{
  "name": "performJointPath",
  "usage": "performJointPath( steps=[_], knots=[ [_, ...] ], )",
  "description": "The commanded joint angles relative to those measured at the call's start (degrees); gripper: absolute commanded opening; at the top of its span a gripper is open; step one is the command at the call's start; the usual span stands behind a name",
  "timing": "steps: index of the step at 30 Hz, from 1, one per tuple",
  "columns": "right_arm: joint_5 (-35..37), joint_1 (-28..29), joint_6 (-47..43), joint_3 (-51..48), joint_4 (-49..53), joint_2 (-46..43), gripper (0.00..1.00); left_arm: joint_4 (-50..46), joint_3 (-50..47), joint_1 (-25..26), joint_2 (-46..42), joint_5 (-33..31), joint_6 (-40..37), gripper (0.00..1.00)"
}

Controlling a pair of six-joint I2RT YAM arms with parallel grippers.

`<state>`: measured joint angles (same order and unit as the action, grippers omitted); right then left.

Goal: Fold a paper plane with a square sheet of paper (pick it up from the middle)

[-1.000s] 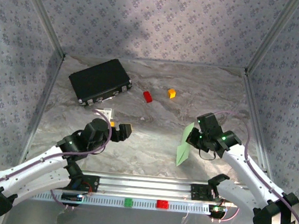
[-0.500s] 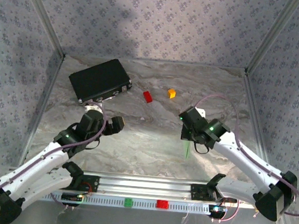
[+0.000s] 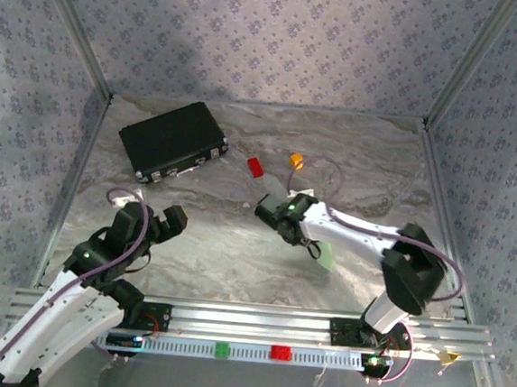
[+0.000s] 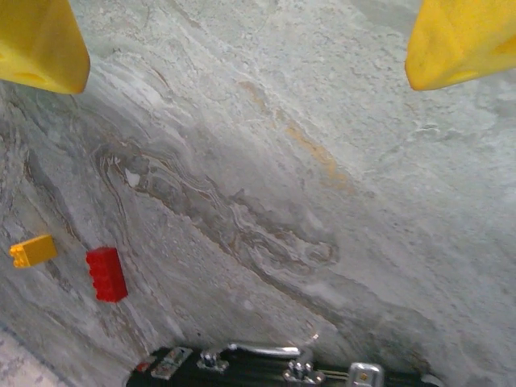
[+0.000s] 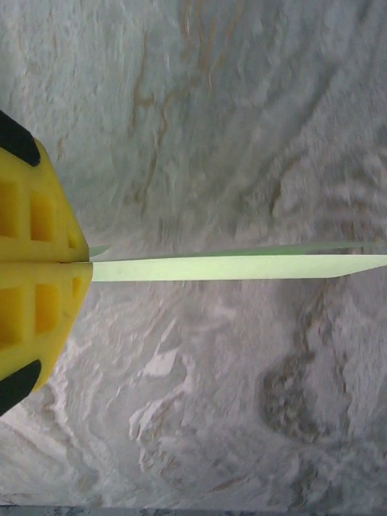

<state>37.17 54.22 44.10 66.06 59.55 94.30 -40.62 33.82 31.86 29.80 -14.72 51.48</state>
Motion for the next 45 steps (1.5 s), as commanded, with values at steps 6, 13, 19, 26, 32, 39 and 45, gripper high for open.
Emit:
performJointPath(
  steps=[6,13,19,26,32,39,45],
  knots=[
    [-17.43,3.69,-4.90,6.53,-17.19,9.55,0.14,-2.62,2.45,-0.21,-0.95,1.56,-0.47,0.96],
    [-34.34,-1.68,-4.72,-7.76,-37.50,-5.24,0.46,2.75,0.64,-0.14,1.84,10.85,-2.00,0.83],
    [-47.12,-14.34,-0.26,-26.43,-50.86,-18.89,0.26,13.09,-0.35,-0.01,13.71,22.61,-2.35,0.60],
    [-57.64,-25.84,2.13,-38.81,-58.14,-26.37,0.11,24.17,1.36,5.25,29.86,27.34,-1.16,0.47],
    [-64.19,-30.30,1.86,-42.87,-63.98,-24.60,0.09,32.05,5.90,9.35,43.82,30.45,0.71,0.46],
    [-67.54,-32.56,0.55,-43.47,-66.36,-20.57,0.06,33.66,11.37,11.52,52.26,30.37,2.60,0.46],
    [-71.17,-34.78,0.21,-44.36,-66.84,-19.27,0.05,34.50,12.79,11.78,54.60,30.88,3.44,0.48]
  ],
)
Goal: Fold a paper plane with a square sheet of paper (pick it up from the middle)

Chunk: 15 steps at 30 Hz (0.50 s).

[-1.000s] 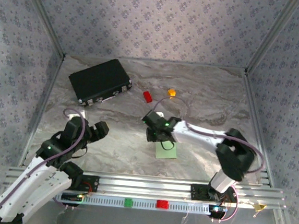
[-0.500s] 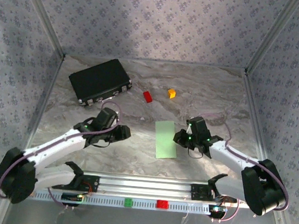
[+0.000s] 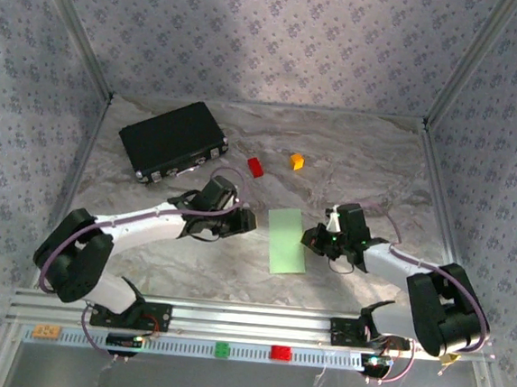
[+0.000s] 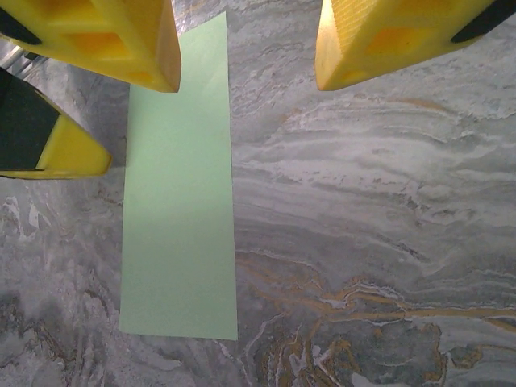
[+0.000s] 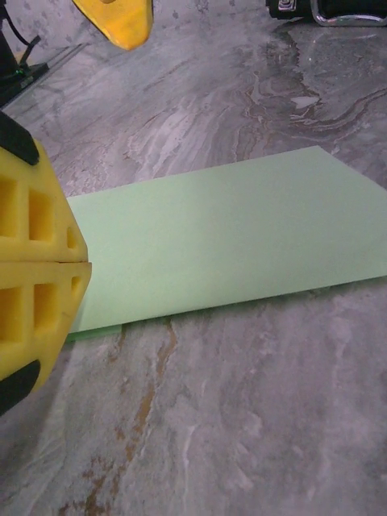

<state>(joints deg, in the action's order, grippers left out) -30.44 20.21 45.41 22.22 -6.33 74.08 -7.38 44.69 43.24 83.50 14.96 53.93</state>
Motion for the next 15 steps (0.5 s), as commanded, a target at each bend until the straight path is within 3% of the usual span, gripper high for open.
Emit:
performJointPath(
  steps=[1,15],
  knots=[
    [-4.17,-0.95,-1.17,-0.51,-0.84,1.12,0.06,1.69,1.89,0.63,1.05,1.41,1.21,0.48],
    [-5.48,-1.01,0.60,-1.04,-4.86,5.40,0.05,5.13,1.87,1.75,4.15,4.44,0.52,0.49]
  ],
)
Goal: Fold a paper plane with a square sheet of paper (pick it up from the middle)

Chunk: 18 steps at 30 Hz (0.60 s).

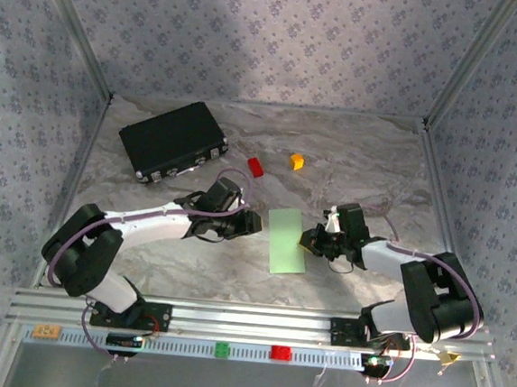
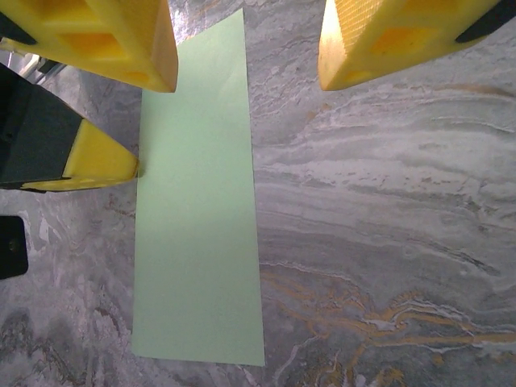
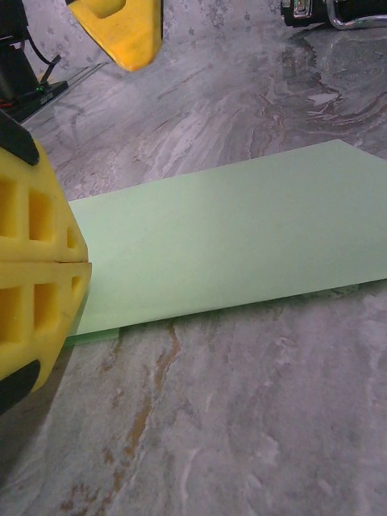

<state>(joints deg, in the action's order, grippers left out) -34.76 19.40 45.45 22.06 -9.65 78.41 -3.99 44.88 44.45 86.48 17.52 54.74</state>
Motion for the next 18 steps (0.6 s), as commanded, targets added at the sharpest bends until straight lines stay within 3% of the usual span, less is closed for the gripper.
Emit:
performJointPath(
  steps=[1,18],
  knots=[
    [-0.60,-0.16,0.54,-1.14,-1.34,1.19,0.05,2.14,1.92,0.47,1.69,2.34,-0.34,0.49],
    [3.95,-0.30,4.08,-4.04,1.16,2.68,0.04,6.10,5.86,2.53,11.79,6.65,-0.03,0.46]
  ],
)
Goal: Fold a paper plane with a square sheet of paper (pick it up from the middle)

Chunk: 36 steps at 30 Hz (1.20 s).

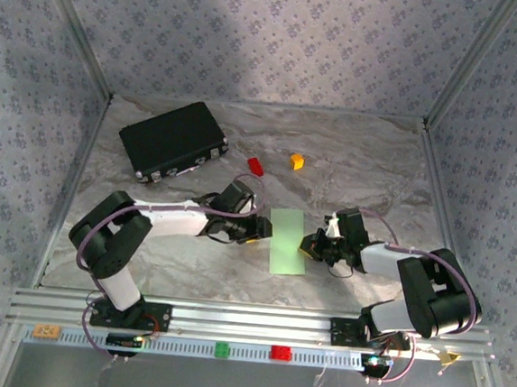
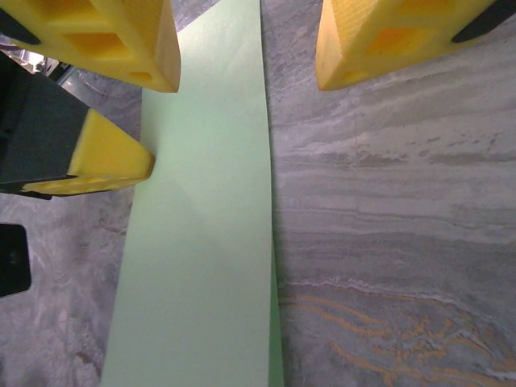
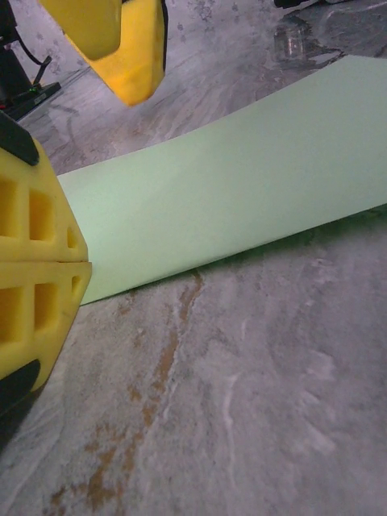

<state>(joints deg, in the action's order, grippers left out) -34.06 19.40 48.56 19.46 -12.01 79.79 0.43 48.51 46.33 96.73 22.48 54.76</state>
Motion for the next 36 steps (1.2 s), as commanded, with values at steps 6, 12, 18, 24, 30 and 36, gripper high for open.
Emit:
performJointPath(
  steps=[6,12,18,24,30,36],
  knots=[
    [3.17,-0.35,1.08,-1.14,3.88,2.58,0.04,2.12,4.03,1.15,5.14,2.35,-0.18,0.43],
    [3.31,-0.35,1.14,-1.26,3.95,2.65,0.03,2.05,5.04,1.32,7.41,2.74,-0.40,0.40],
    [3.54,-0.42,1.23,-1.49,3.79,2.65,0.03,2.08,5.87,2.08,9.34,3.37,-0.36,0.39],
    [3.39,-0.49,1.22,-1.53,3.73,2.67,0.03,2.67,6.16,2.76,9.23,3.14,-0.02,0.33],
    [3.39,-0.49,1.29,-1.68,3.57,2.49,0.03,2.65,5.91,2.87,8.18,2.51,-0.09,0.30],
    [3.56,-0.42,1.54,-1.78,3.49,2.55,0.03,2.56,5.72,2.80,7.60,2.33,-0.27,0.30]
  ],
)
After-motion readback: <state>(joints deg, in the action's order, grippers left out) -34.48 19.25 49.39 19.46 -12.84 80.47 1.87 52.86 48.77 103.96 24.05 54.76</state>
